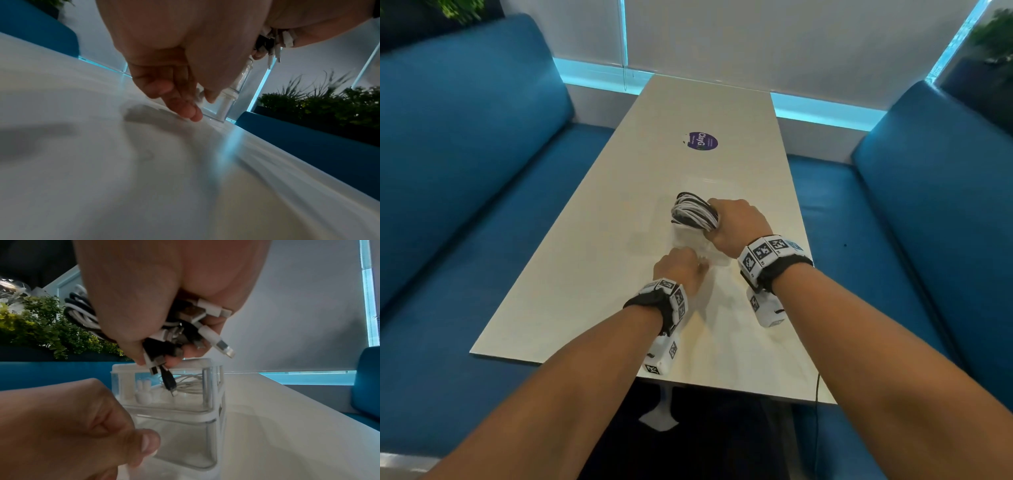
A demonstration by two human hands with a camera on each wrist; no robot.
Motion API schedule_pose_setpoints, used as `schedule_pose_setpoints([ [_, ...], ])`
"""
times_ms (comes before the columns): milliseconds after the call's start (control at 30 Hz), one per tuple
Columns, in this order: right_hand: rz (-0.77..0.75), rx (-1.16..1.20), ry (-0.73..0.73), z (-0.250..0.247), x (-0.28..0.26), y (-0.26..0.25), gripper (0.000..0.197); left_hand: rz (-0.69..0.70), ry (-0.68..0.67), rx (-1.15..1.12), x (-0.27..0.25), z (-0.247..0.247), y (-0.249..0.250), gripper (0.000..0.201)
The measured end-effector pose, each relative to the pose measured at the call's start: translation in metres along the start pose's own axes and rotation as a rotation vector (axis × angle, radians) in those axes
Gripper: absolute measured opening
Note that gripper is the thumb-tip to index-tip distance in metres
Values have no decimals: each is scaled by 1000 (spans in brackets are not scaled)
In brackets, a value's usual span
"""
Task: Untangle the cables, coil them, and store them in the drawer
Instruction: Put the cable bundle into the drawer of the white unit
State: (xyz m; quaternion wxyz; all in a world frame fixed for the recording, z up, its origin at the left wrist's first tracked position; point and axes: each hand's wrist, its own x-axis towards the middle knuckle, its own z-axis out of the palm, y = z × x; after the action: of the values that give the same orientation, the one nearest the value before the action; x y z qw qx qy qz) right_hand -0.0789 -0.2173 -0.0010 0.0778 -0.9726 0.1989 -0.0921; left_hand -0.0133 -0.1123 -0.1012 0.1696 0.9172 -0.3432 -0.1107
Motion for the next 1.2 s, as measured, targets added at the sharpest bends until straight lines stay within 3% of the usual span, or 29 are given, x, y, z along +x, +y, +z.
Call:
schedule_pose_setpoints([
  [200, 11, 11, 4, 1, 0, 1, 21, -152, -13, -120, -6, -3, 10, 36],
  [333, 23, 26, 18, 3, -1, 2, 23, -75, -68, -237, -12, -6, -7, 30],
  [400, 21, 29, 30, 4, -2, 1, 21, -57, -103, -290, -12, -13, -19, 39],
  [567, 31, 30, 33, 1, -2, 0, 21, -173, 56, -235, -4, -40, -23, 50],
  [700, 42, 29, 31, 3, -1, 0, 21, -190, 54, -223, -10, -36, -20, 37],
  [833, 43, 36, 36, 4, -1, 1, 22, -184, 51, -317, -15, -24, -33, 49],
  [1000, 42, 32, 42, 4, -1, 1, 21, -199, 40, -487, -6, -28, -37, 35],
  [1067, 44, 27, 44, 3, -2, 0, 21, -216, 21, -461, -5, -32, -32, 25],
  [1200, 52, 23, 38, 3, -3, -1, 21, -245, -4, -418, -5, -27, -19, 30],
])
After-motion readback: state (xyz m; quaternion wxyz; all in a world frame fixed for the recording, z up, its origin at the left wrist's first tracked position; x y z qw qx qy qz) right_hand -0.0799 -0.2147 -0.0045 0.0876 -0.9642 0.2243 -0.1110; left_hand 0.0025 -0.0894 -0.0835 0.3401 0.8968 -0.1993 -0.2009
